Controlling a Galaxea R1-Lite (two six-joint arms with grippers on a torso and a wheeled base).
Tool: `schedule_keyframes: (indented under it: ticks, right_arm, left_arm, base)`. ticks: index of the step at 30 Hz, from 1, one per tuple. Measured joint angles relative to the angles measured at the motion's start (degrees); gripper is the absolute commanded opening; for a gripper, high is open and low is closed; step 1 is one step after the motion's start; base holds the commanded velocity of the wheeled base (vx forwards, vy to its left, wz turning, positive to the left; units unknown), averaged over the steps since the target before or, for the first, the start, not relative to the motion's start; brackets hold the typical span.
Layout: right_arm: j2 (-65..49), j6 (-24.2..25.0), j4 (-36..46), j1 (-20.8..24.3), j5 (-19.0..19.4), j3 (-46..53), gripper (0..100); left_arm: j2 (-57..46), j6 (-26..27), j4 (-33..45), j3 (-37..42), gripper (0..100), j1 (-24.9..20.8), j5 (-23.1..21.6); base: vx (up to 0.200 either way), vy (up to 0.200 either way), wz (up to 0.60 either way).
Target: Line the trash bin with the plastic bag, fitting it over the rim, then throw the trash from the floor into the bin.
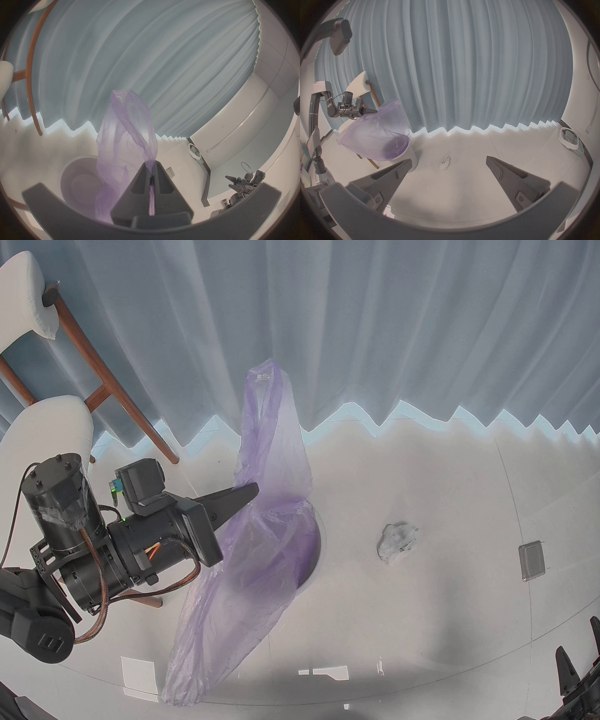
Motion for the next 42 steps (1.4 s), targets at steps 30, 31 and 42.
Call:
schedule_keyframes:
  ticks: [30,31,42]
  right_arm:
    - [0.00,0.00,0.00,0.00,0.00,0.00,100]
    - [0.00,0.00,0.00,0.00,0.02,0.00,100]
    - [0.00,0.07,0.00,0.00,0.02,0.00,0]
  left_arm:
    - [5.72,-0.01,-4.83,-2.58,0,2.46,4.01]
    - [5.74,-0.01,-4.80,-2.58,0,2.45,4.01]
    - [5.55,-0.01,-4.80,-2.73,0,2.46,4.05]
  base:
    - [0.000,0.000,0.00]
    - [0.000,0.000,0.00]
    - [0.000,0.000,0.00]
